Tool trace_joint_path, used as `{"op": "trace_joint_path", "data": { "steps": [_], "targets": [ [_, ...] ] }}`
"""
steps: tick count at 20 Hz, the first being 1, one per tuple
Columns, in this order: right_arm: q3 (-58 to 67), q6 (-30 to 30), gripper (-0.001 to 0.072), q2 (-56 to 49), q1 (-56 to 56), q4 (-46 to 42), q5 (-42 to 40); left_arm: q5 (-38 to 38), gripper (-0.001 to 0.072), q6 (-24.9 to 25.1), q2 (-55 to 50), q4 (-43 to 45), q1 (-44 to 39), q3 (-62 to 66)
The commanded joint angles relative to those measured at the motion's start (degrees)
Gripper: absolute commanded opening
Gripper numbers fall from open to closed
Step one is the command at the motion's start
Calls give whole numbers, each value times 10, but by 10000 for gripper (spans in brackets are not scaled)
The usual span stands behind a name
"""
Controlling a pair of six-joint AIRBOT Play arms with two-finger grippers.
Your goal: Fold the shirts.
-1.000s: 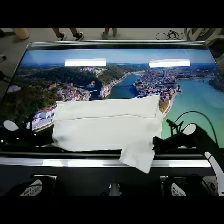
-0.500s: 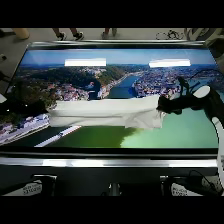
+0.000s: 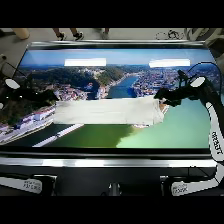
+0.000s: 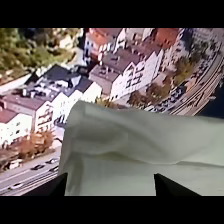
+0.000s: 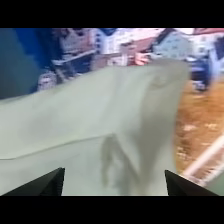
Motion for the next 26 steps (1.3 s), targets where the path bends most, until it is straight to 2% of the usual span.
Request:
{"op": "trace_joint_path", "data": {
  "steps": [1,4,9,10,11,12,13,14,15,16,20,22,26],
  "targets": [
    [14,22,713,-16,-33,-108,89,-14,629,-2,37,2,13,37],
    [6,-13,713,-67,-18,-23,130,-24,621,0,90,1,10,37],
    [6,-10,712,-110,47,11,79,-42,621,0,166,1,3,37],
    [6,0,676,-111,58,16,66,-45,621,0,177,1,3,37],
    [6,6,493,-111,66,19,57,-48,621,0,187,1,3,37],
    [10,17,197,-111,71,19,57,-51,576,0,193,0,3,37],
    [20,32,27,-108,71,25,70,-56,508,0,194,-1,-2,37],
    [35,30,22,-98,71,36,90,-56,329,0,192,-10,-13,31],
    [50,26,21,-82,71,38,105,-45,85,1,190,-23,-31,17],
    [68,27,21,-61,72,41,121,-10,40,0,186,-45,-61,-9],
    [112,65,21,44,73,61,186,182,28,0,105,-192,-242,-113],
    [114,82,22,91,73,77,224,226,28,12,30,-270,-333,-109],
    [114,109,22,169,73,91,292,267,28,97,-105,-494,-476,-67]
  ]
}}
